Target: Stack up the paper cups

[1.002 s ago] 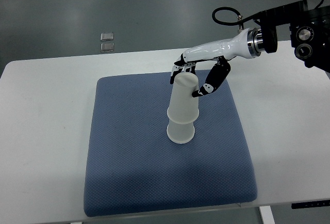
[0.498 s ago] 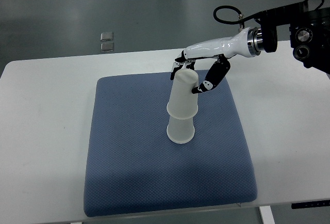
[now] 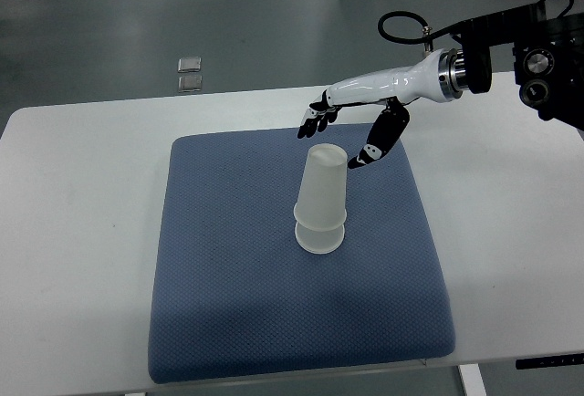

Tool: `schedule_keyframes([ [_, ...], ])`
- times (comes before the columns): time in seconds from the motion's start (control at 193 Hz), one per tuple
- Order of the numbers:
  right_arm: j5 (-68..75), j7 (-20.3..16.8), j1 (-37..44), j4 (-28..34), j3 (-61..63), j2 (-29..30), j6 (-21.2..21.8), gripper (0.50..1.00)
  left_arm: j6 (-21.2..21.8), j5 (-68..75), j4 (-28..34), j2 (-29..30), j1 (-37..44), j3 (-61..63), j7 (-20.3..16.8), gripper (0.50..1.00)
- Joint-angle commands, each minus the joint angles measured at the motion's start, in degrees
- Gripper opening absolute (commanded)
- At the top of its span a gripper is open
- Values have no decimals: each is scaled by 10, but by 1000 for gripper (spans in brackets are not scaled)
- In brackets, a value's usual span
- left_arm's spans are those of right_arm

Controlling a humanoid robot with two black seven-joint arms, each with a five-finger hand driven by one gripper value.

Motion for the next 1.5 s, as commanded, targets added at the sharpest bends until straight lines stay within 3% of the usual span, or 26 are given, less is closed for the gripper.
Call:
schedule_keyframes([
  [0.0,1,0,2,0,1,-2,0,797,0,0,0,0,0,0,0,1000],
  [0.208,10,1,3,-28,16,-9,-10,799,0,0,0,0,0,0,0,1000],
  [0.332,65,-1,0,-91,45,-8,-22,799,0,0,0,0,0,-1,0,1000],
  [0.587,276,-5,-34,-261,50,7,-162,799,0,0,0,0,0,-1,0,1000],
  [0.774,419,-20,-75,-334,52,56,-257,799,0,0,0,0,0,0,0,1000],
  [1.168,607,-21,-141,-368,112,125,-385,801,0,0,0,0,0,-1,0,1000],
  [1.495,606,-17,-189,-369,199,193,-445,911,0,0,0,0,0,-1,0,1000],
])
